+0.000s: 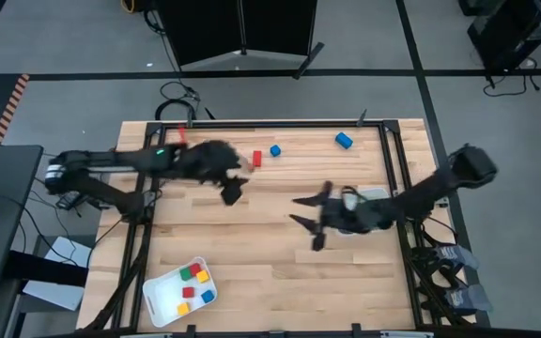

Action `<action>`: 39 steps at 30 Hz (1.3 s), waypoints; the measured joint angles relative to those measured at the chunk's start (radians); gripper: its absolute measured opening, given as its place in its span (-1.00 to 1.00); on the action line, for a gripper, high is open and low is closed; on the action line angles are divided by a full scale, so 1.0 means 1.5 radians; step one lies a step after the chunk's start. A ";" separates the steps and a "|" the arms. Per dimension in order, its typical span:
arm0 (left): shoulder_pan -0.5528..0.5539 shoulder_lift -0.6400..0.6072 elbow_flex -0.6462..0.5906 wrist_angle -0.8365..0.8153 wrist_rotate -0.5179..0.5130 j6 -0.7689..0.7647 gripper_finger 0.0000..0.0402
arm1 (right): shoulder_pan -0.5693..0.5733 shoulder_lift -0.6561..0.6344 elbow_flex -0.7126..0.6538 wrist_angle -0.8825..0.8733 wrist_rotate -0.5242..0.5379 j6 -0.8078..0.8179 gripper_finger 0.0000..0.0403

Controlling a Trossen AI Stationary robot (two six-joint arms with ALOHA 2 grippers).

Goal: Sort blocks by size
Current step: Put the red rectangular block into the top white bin

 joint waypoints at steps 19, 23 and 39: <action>0.302 0.416 0.136 0.015 0.139 -0.057 0.45 | 0.103 -0.130 -0.080 -0.006 0.156 -0.113 0.07; 0.295 0.467 0.198 -0.025 0.111 -0.068 0.59 | 0.103 -0.130 -0.080 -0.004 0.155 -0.134 0.07; 0.278 0.573 0.248 -0.056 0.086 -0.122 0.68 | 0.091 -0.136 -0.080 0.036 0.154 -0.254 0.06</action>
